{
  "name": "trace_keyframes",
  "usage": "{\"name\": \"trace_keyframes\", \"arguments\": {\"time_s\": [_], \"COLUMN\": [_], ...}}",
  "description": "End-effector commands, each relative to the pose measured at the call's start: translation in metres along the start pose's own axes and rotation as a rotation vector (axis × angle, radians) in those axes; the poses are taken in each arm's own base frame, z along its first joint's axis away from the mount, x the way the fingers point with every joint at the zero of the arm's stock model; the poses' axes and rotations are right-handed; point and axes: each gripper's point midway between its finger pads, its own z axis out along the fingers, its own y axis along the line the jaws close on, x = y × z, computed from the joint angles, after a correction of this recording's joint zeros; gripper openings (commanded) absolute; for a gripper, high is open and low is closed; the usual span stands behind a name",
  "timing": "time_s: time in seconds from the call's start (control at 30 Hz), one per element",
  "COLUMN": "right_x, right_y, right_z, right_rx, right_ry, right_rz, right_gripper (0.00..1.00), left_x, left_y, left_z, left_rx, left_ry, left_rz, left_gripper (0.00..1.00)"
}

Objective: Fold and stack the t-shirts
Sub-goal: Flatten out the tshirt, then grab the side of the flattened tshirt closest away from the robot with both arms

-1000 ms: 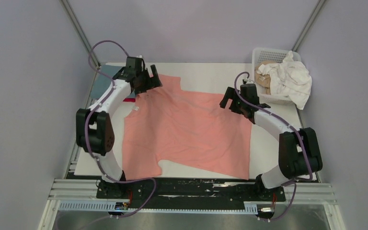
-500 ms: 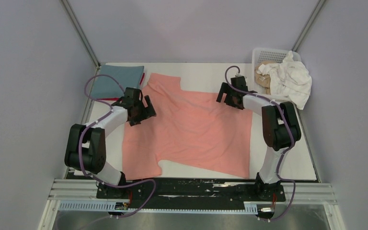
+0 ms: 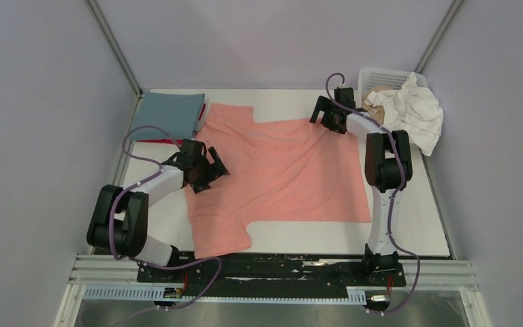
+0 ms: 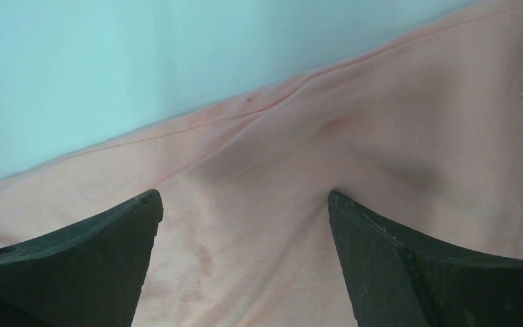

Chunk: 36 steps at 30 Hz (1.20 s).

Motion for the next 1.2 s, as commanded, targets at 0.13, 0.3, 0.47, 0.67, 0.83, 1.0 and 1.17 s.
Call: {"name": "trace_keyframes", "arguments": {"time_s": [0.13, 0.3, 0.47, 0.67, 0.83, 1.0, 1.17], "right_x": [0.019, -0.005, -0.041, -0.029, 0.013, 0.06, 0.089], "right_y": [-0.036, -0.007, 0.039, 0.041, 0.003, -0.037, -0.073], "right_z": [0.011, -0.008, -0.059, -0.141, -0.206, -0.242, -0.261], "right_rx": [0.139, 0.021, -0.072, -0.022, 0.058, 0.125, 0.196], "right_ry": [0.112, 0.081, -0.015, -0.099, -0.174, -0.229, -0.31], "right_rz": [0.001, -0.057, -0.149, -0.127, 0.01, 0.112, 0.205], "right_gripper": [1.0, 1.0, 1.0, 1.0, 1.0, 1.0, 1.0], "left_x": [0.063, 0.006, -0.043, -0.046, 0.011, 0.094, 0.175], "left_y": [0.04, 0.026, -0.009, -0.041, -0.053, -0.03, 0.014], "left_z": [-0.028, -0.036, -0.026, -0.039, -0.085, -0.116, -0.13], "left_rx": [-0.156, -0.16, -0.153, -0.091, -0.009, 0.034, -0.01], "left_ry": [0.11, -0.119, -0.195, -0.153, -0.143, -0.015, 0.177], "left_rz": [-0.087, 0.0, 0.055, 0.129, 0.302, 0.435, 0.488], "left_gripper": [1.0, 1.0, 1.0, 1.0, 1.0, 1.0, 0.98]}}
